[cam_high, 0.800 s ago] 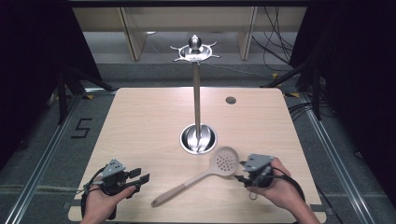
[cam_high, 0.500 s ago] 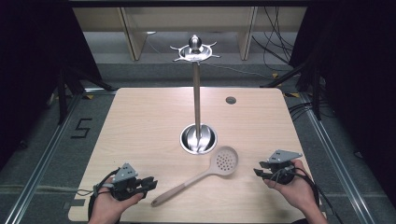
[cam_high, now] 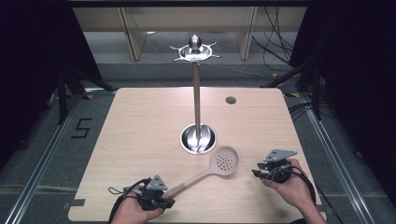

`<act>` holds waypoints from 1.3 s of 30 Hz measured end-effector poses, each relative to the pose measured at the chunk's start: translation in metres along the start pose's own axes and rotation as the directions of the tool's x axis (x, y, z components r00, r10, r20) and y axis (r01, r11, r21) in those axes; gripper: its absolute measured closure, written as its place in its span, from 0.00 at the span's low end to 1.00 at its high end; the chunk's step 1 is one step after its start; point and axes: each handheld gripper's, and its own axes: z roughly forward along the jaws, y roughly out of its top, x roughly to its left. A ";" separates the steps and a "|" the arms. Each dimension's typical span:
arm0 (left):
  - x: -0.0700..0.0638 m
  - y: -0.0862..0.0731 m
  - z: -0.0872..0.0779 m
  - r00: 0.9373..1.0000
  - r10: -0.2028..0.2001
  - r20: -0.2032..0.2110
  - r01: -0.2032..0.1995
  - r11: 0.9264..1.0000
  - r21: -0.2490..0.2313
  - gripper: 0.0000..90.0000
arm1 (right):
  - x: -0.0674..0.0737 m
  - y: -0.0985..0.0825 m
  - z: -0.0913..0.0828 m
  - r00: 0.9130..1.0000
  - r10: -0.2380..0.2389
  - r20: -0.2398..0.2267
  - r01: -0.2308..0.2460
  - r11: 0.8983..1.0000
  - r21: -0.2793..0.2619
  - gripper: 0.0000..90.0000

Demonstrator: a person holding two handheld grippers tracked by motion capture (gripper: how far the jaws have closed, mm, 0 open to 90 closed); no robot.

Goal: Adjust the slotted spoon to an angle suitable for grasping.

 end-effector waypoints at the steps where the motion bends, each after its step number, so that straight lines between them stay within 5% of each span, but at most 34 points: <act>1: -0.002 0.000 0.005 0.999 -0.040 0.001 0.040 0.999 0.003 0.99 | 0.001 -0.001 0.001 1.000 0.011 -0.002 -0.011 1.000 0.000 0.70; 4: 0.000 0.001 0.009 1.000 -0.030 -0.007 0.031 0.999 0.039 0.99 | 0.003 -0.001 0.002 1.000 0.021 -0.007 -0.021 1.000 -0.011 0.70; 9: 0.008 0.004 0.017 0.996 -0.082 -0.035 0.085 0.993 0.088 0.99 | 0.002 0.000 0.003 1.000 -0.006 -0.023 0.006 1.000 0.002 0.69; 10: 0.010 0.004 0.018 0.996 -0.082 -0.040 0.086 0.991 0.100 0.99 | 0.006 0.000 0.004 0.999 0.027 -0.025 -0.027 1.000 0.002 0.69; 13: 0.015 0.006 0.020 0.993 -0.101 -0.062 0.107 0.990 0.097 0.99 | 0.005 0.000 0.004 1.000 0.006 -0.024 -0.006 1.000 -0.006 0.68; 17: 0.027 0.010 0.018 0.986 -0.140 -0.089 0.149 0.984 0.101 0.99 | 0.007 0.000 0.003 0.998 0.045 -0.041 -0.044 0.999 0.012 0.68; 21: 0.042 0.014 0.018 0.978 -0.177 -0.112 0.188 0.978 0.093 0.99 | 0.006 0.000 0.005 0.999 0.017 -0.035 -0.017 1.000 0.009 0.67; 29: 0.066 0.028 0.022 0.970 -0.171 -0.173 0.190 0.977 0.099 0.99 | 0.005 0.000 0.004 0.999 0.020 -0.043 -0.019 0.999 0.028 0.66; 32: 0.071 0.032 0.024 0.961 -0.187 -0.203 0.202 0.978 0.057 0.99 | 0.006 0.001 0.003 0.999 0.011 -0.040 -0.010 1.000 0.027 0.66; 33: 0.070 0.031 0.021 0.964 -0.184 -0.194 0.195 0.980 0.035 0.99 | 0.008 0.004 0.004 0.999 -0.029 -0.025 0.028 1.000 -0.013 0.65; 34: 0.069 0.029 0.017 0.964 -0.185 -0.192 0.193 0.981 0.024 0.99 | 0.009 0.008 0.000 0.998 -0.052 -0.031 0.053 0.998 0.022 0.65; 35: 0.069 0.027 0.012 0.964 -0.181 -0.196 0.189 0.982 0.019 0.99 | 0.013 0.012 0.002 0.997 -0.064 -0.032 0.063 0.998 -0.027 0.65; 39: 0.067 0.011 -0.004 0.958 -0.196 -0.211 0.187 0.980 -0.064 0.89 | 0.030 0.037 0.002 0.980 -0.162 -0.112 0.164 0.986 0.008 0.67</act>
